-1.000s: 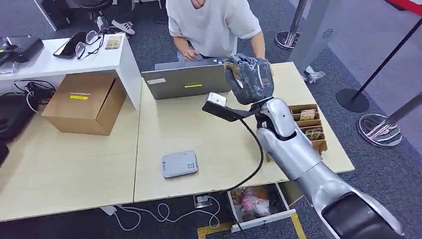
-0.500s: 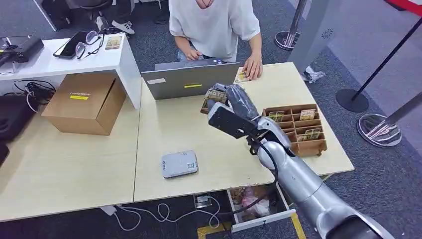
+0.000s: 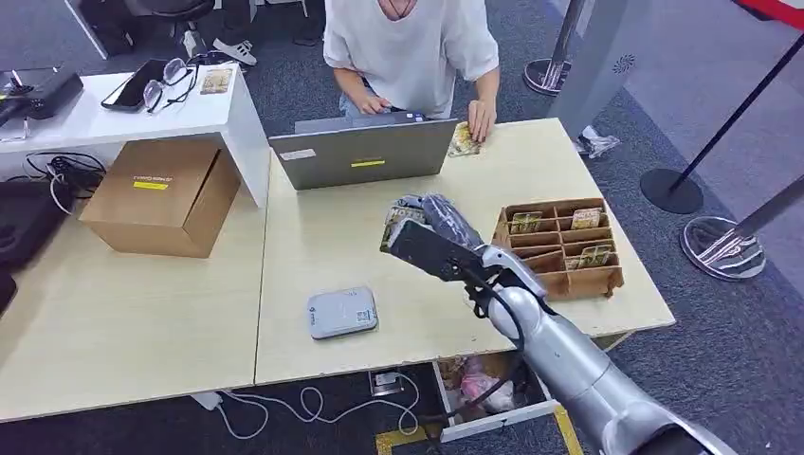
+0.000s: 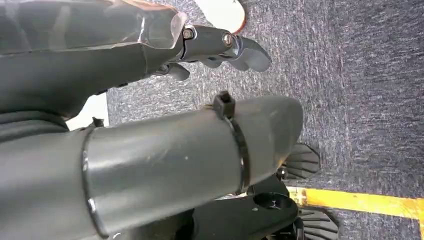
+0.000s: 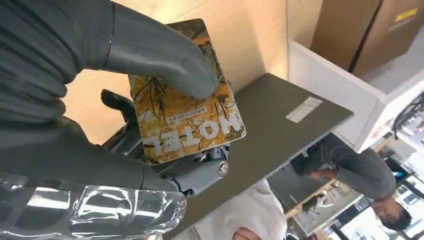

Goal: Pass the card to the sensor for recognition and then transmit it.

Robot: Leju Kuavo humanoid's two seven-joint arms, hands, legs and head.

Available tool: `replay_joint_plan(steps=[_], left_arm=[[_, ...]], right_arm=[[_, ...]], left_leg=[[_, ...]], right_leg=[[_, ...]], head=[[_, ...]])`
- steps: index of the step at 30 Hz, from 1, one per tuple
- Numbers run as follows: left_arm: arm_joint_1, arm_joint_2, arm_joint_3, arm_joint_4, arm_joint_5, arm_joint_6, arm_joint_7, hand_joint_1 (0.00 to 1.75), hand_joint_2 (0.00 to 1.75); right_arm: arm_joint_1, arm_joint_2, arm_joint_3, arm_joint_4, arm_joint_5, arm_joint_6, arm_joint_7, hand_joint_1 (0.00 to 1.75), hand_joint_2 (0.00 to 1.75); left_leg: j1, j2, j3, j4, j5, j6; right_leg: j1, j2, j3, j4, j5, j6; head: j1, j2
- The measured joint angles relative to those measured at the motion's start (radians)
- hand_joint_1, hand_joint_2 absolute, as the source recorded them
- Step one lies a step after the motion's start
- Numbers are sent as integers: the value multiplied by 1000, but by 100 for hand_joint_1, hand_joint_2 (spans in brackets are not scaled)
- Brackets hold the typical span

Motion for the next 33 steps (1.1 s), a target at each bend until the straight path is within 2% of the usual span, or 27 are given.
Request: replay_joint_plan(steps=[3,18,33], left_arm=[[0,0,-1,0,0,2,2,0,0],[-3,0,-2,0,0,-2,13,0,0],[-3,0,-3,0,0,-2,14,0,0]], right_arm=[[5,3,16,11,16,8,10,175,175],[1,90,101,143,-15,60,6,175,175],[-5,108,120,182,-16,60,5,175,175]], left_leg=[[0,0,0,0,0,0],[0,0,0,0,0,0],[0,0,0,0,0,0]], right_leg=[[0,0,0,0,0,0],[0,0,0,0,0,0],[0,0,0,0,0,0]], head=[[0,0],[0,0],[0,0]])
